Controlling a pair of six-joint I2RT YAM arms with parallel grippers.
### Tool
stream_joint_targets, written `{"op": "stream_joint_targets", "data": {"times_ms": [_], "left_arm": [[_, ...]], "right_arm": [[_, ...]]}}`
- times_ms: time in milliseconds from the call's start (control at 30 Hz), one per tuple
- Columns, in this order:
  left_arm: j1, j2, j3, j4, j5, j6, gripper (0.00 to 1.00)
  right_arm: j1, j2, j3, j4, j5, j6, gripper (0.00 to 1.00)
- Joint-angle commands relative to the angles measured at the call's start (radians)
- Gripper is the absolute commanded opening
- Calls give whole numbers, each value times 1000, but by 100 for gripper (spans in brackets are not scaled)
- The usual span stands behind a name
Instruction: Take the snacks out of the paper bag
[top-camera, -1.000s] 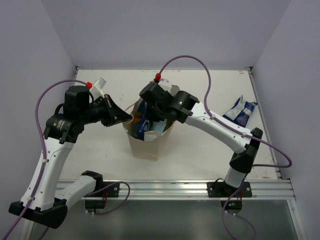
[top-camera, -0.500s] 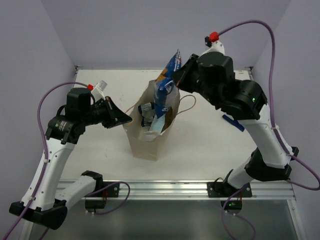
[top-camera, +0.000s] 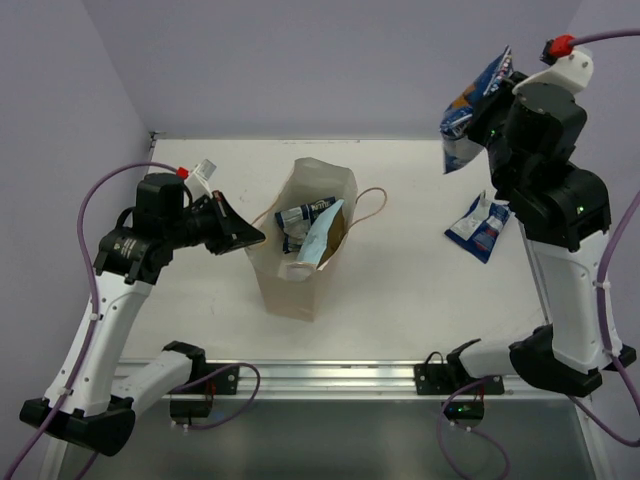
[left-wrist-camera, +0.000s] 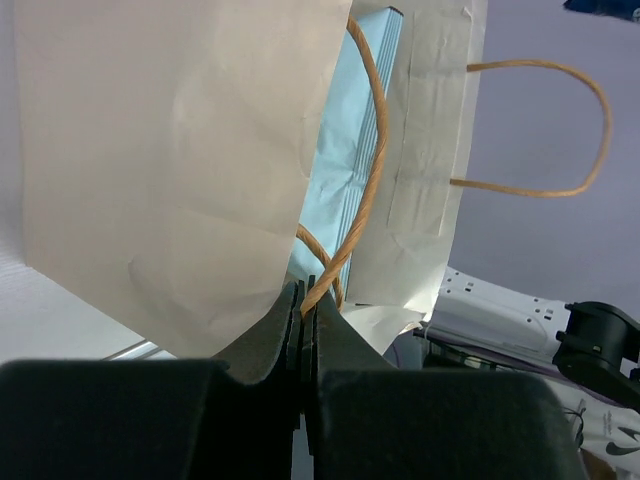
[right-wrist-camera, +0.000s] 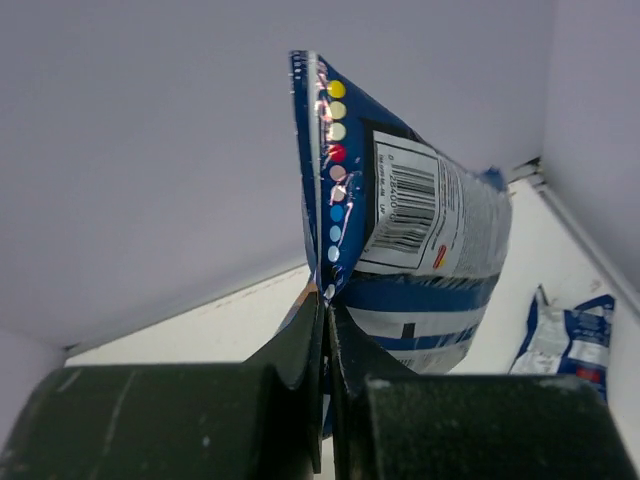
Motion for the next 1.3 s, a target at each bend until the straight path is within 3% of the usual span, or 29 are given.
{"op": "stream_joint_targets", "data": {"times_ms": [0, 133, 267, 500, 700, 967, 1267], "left_arm": [[6, 7, -2, 34, -2, -1, 0], [6, 13, 7, 45, 1, -7, 0], [6, 16, 7, 42, -5, -3, 0], [6, 34, 12, 44, -2, 8, 0], [6, 56, 15, 44, 1, 22, 0], [6, 81, 18, 51, 2, 26, 0], [6, 102, 27, 45, -10, 28, 0]], "right_arm": [[-85, -47, -21, 119, 39, -103, 0], [-153, -78, -166, 118, 130, -117, 0], [-213, -100, -338, 24, 179, 1, 0], [-280, -126, -794, 0, 95, 170, 0], [-326, -55, -987, 29, 18, 231, 0], [-339, 147, -937, 98, -48, 164, 0], [-339, 445, -523, 43, -160, 61, 1]]}}
